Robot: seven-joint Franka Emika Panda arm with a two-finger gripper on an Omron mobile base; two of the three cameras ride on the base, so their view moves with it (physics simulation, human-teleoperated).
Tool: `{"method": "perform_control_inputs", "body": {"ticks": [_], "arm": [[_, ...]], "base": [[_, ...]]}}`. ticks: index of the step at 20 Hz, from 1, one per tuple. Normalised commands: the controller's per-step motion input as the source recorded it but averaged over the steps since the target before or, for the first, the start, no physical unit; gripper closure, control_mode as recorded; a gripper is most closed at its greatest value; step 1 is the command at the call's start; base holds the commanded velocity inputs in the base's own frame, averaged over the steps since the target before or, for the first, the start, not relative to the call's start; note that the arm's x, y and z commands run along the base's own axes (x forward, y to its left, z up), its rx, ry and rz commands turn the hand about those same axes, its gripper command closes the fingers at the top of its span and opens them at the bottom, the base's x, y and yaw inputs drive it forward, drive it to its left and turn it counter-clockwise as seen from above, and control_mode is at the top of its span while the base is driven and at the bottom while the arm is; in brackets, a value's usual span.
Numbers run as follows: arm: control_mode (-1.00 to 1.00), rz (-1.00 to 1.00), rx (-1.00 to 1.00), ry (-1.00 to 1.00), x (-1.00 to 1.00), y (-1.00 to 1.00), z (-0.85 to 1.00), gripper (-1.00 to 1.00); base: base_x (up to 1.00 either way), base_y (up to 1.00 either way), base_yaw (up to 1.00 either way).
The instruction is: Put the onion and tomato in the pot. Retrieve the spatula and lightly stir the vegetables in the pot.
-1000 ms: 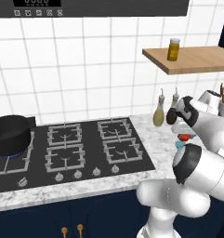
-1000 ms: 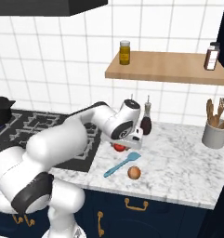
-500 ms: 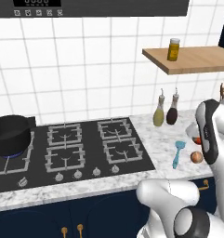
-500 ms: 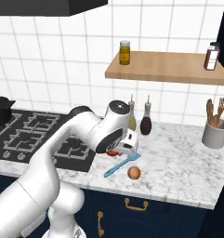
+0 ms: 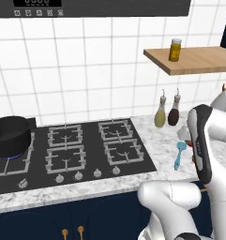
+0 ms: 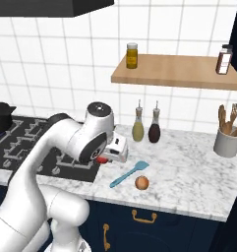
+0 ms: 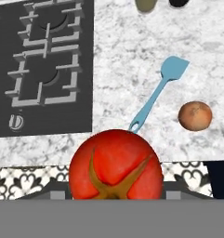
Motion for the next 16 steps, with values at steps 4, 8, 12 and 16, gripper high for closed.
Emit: {"method": "perform_control_inputs", "body": {"ticks": [4,8,12,16], "arm": [[-1.00,0.00,-0.11,0.05,-0.10,1.00,0.88,1.00],[-1.00,0.00,-0.05,0.02,-0.01,0.83,0.48,1.00],[-1.00,0.00,-0.04,0.00,-0.13,0.41,0.06,1.00],[-1.00,0.00,0.00,0.00,0.00,0.00,0.00,1.00]], "base": [[0.00,0.00,0.00],[0.00,0.00,0.00],[0.00,0.00,0.00],[0.00,0.00,0.00]]}}
